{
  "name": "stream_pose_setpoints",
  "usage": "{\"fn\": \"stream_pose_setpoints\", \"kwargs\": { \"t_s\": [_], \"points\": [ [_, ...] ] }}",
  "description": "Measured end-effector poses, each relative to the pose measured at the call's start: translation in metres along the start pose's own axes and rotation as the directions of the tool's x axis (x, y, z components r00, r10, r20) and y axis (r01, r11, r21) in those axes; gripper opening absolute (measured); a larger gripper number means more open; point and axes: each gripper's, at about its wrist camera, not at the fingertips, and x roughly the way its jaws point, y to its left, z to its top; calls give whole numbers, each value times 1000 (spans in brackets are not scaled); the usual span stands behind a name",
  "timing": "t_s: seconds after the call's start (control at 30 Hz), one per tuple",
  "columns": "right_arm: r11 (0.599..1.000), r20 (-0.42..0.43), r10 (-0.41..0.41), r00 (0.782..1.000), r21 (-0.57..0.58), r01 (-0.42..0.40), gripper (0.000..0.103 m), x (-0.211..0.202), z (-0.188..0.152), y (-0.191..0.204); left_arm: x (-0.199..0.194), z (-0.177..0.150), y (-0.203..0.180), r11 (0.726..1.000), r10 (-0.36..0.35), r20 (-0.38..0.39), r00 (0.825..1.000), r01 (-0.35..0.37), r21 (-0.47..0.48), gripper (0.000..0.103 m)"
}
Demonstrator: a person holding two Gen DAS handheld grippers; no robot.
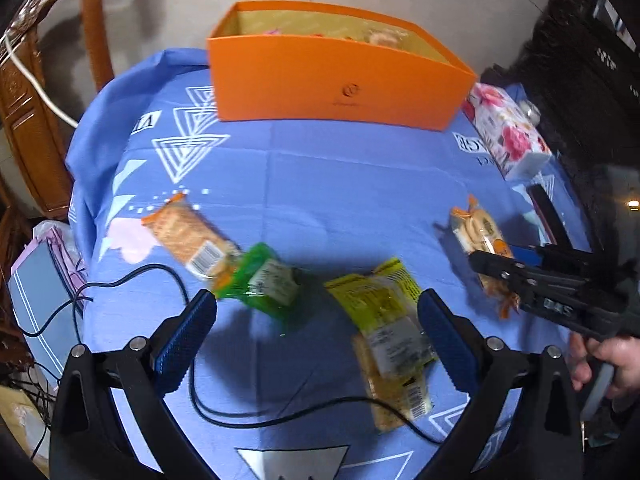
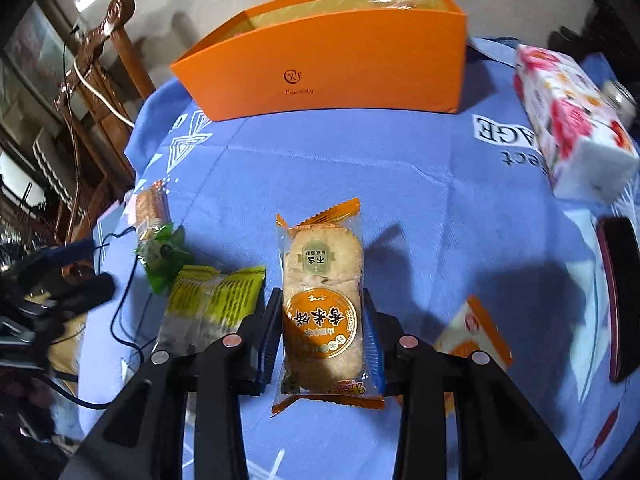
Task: Organize snacks
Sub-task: 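Grasp the round rice cake pack with the right tool while the left tool grasps the green snack bag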
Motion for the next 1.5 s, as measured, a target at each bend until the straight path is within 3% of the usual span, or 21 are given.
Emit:
{"fn": "stream_pose_setpoints", "kwargs": {
  "t_s": [0.07, 0.23, 0.33, 0.4, 0.47, 0.5, 0.53, 0.67, 0.9, 1.17, 1.5],
  "points": [
    [1000, -1, 1, 1000, 27, -1, 37, -8, -8, -1, 6, 0, -2, 1000, 17, -6, 1000, -18, -14, 99],
    [995, 2, 31, 1000, 96, -31, 37, -15, -23, -2, 35, 1, 23, 983, 3, -67, 998, -15, -183, 99],
    [995, 5, 42, 999, 94, -43, 37, -17, -28, 0, 53, 2, 43, 946, 5, -106, 994, -39, -322, 99],
    [994, 1, 54, 999, 96, -54, 37, -17, -28, 2, 61, 5, 51, 929, 18, -119, 993, -61, -365, 98],
    [993, 3, 71, 997, 98, -71, 37, -17, -28, 4, 69, 8, 54, 918, 39, -132, 990, -87, -386, 95],
    [993, 5, 73, 997, 92, -73, 37, -17, -28, 6, 74, 9, 54, 915, 38, -142, 989, -92, -393, 84],
    [994, 7, 71, 997, 86, -71, 37, -18, -27, 7, 78, 11, 53, 915, 37, -155, 987, -96, -392, 75],
    [994, 9, 71, 997, 81, -71, 37, -17, -25, 7, 80, 12, 45, 923, 83, -161, 983, -137, -359, 65],
    [992, 3, 71, 997, 101, -71, 37, -14, -25, 3, 76, 6, 36, 947, 35, -129, 991, -74, -314, 38],
    [994, 42, 56, 998, 94, -60, 37, -27, -24, 6, 51, 3, 32, 965, 5, -63, 998, -22, -261, 37],
    [996, 90, 64, 994, 57, -69, 37, -50, -17, 19, -17, 17, 23, 987, 21, 88, 996, -7, -161, 37]
  ]
}}
